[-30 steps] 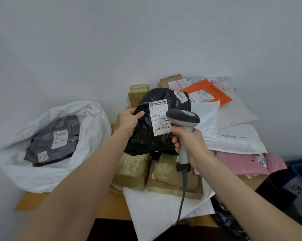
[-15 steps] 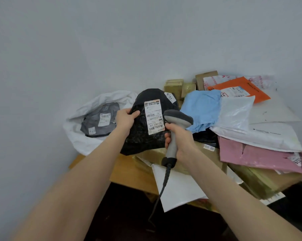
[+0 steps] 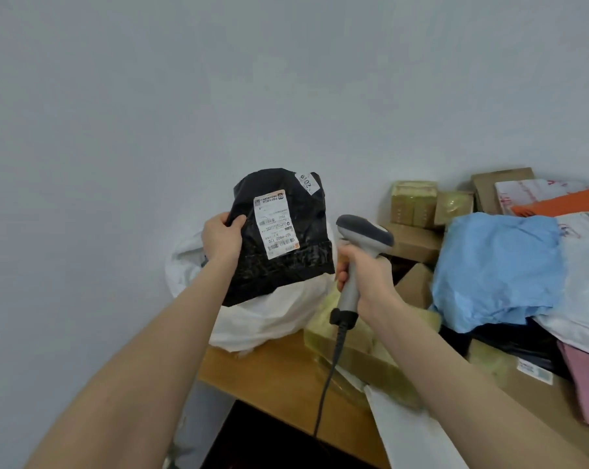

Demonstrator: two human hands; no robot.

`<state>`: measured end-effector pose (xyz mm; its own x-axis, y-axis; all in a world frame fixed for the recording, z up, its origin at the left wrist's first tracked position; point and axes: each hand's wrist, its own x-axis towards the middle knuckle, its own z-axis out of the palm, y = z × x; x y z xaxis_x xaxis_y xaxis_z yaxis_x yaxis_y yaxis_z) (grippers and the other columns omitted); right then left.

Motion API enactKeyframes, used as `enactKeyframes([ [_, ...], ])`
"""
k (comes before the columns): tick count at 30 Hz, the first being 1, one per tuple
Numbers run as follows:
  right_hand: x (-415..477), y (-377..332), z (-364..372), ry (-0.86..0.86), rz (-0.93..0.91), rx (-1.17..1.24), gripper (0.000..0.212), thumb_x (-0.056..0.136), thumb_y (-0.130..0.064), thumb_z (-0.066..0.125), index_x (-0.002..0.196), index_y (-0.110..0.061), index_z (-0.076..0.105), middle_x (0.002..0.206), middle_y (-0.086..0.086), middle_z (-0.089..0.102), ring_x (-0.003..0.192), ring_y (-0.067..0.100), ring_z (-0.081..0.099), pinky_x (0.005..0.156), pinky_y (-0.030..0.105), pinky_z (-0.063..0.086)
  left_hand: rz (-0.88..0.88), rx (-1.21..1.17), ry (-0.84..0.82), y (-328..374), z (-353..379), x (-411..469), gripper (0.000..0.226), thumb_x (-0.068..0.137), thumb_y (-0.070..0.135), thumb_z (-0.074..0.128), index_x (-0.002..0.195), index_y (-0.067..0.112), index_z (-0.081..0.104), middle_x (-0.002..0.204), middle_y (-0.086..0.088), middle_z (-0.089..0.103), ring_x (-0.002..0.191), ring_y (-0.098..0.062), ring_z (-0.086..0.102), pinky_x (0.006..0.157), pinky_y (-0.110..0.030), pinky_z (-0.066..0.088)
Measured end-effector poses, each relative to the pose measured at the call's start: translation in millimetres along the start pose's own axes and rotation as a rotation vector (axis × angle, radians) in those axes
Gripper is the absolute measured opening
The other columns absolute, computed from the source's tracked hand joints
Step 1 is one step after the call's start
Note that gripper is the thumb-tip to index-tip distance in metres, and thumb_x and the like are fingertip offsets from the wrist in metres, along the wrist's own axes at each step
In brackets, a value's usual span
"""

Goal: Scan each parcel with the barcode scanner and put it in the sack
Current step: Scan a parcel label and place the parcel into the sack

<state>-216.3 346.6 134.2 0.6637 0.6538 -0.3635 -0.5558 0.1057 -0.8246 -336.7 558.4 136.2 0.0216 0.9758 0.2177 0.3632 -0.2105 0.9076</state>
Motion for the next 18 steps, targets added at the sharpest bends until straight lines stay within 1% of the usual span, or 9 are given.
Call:
enactKeyframes([
  [2, 36, 9, 29, 0.034, 0.004, 0.007, 0.016, 0.085, -0.013, 0.069, 0.073, -0.008, 0.06, 0.046, 0.001, 0.056, 0.038, 0.009, 0.048, 0.042, 0.021, 0.043, 0.038, 0.035, 0.012, -13, 8, 49, 0.013, 0.088, 0.029, 0.063, 0.079, 0.021, 0.066, 0.068, 0.01, 0.061, 0.074, -0.02, 0.06, 0.067, -0.029, 0.042],
  [4, 72, 16, 60, 0.066, 0.014, 0.003, 0.014, 0.086, -0.015, 0.07, 0.077, -0.009, 0.061, 0.046, -0.001, 0.056, 0.039, 0.009, 0.049, 0.042, 0.022, 0.044, 0.062, 0.075, 0.006, -29, 19, 95, 0.014, 0.089, 0.03, 0.062, 0.084, 0.019, 0.068, 0.069, 0.007, 0.061, 0.073, -0.018, 0.058, 0.065, -0.027, 0.038],
  [7, 118, 27, 101, 0.1, 0.035, -0.005, 0.011, 0.086, -0.014, 0.069, 0.08, -0.009, 0.061, 0.046, -0.001, 0.056, 0.038, 0.009, 0.049, 0.042, 0.021, 0.044, 0.026, 0.088, -0.064, -59, 39, 151, 0.014, 0.09, 0.029, 0.062, 0.09, 0.017, 0.07, 0.078, 0.004, 0.065, 0.078, -0.019, 0.061, 0.07, -0.029, 0.043],
  [9, 145, 34, 120, 0.114, 0.036, 0.003, 0.009, 0.086, -0.012, 0.068, 0.082, -0.009, 0.06, 0.046, -0.001, 0.055, 0.038, 0.009, 0.047, 0.04, 0.021, 0.043, -0.035, 0.088, -0.133, -83, 56, 178, 0.011, 0.091, 0.028, 0.061, 0.091, 0.019, 0.068, 0.081, 0.003, 0.066, 0.083, -0.022, 0.064, 0.076, -0.034, 0.049],
  [11, 166, 40, 130, 0.146, 0.035, -0.01, 0.008, 0.086, -0.012, 0.068, 0.084, -0.008, 0.06, 0.045, -0.001, 0.054, 0.037, 0.009, 0.047, 0.04, 0.021, 0.043, -0.127, 0.125, -0.196, -113, 72, 192, 0.015, 0.092, 0.029, 0.06, 0.098, 0.017, 0.067, 0.09, -0.002, 0.068, 0.091, -0.027, 0.065, 0.081, -0.038, 0.05],
  [14, 192, 51, 136, 0.205, 0.049, -0.041, 0.009, 0.086, -0.013, 0.069, 0.083, -0.008, 0.061, 0.045, 0.0, 0.053, 0.037, 0.009, 0.046, 0.04, 0.022, 0.042, -0.249, 0.331, -0.33, -162, 93, 192, 0.032, 0.091, 0.029, 0.063, 0.117, 0.011, 0.064, 0.111, -0.01, 0.068, 0.104, -0.031, 0.062, 0.089, -0.041, 0.05],
  [15, 199, 54, 136, 0.223, 0.061, -0.048, 0.009, 0.086, -0.013, 0.069, 0.083, -0.009, 0.062, 0.045, -0.001, 0.053, 0.037, 0.009, 0.046, 0.04, 0.022, 0.042, -0.269, 0.402, -0.392, -177, 98, 187, 0.034, 0.089, 0.027, 0.064, 0.12, 0.011, 0.063, 0.115, -0.012, 0.067, 0.106, -0.032, 0.061, 0.091, -0.041, 0.05],
  [17, 212, 60, 137, 0.239, 0.089, -0.049, 0.008, 0.086, -0.013, 0.068, 0.084, -0.009, 0.062, 0.046, -0.001, 0.054, 0.037, 0.009, 0.046, 0.04, 0.022, 0.041, -0.275, 0.524, -0.528, -199, 107, 176, 0.032, 0.087, 0.022, 0.066, 0.116, 0.009, 0.063, 0.116, -0.014, 0.066, 0.106, -0.032, 0.061, 0.089, -0.04, 0.05],
  [18, 217, 63, 137, 0.241, 0.099, -0.05, 0.008, 0.086, -0.014, 0.068, 0.085, -0.009, 0.062, 0.046, -0.001, 0.054, 0.037, 0.008, 0.046, 0.04, 0.021, 0.041, -0.272, 0.569, -0.568, -206, 109, 172, 0.031, 0.086, 0.02, 0.066, 0.113, 0.007, 0.062, 0.115, -0.015, 0.065, 0.106, -0.032, 0.061, 0.087, -0.039, 0.05],
])
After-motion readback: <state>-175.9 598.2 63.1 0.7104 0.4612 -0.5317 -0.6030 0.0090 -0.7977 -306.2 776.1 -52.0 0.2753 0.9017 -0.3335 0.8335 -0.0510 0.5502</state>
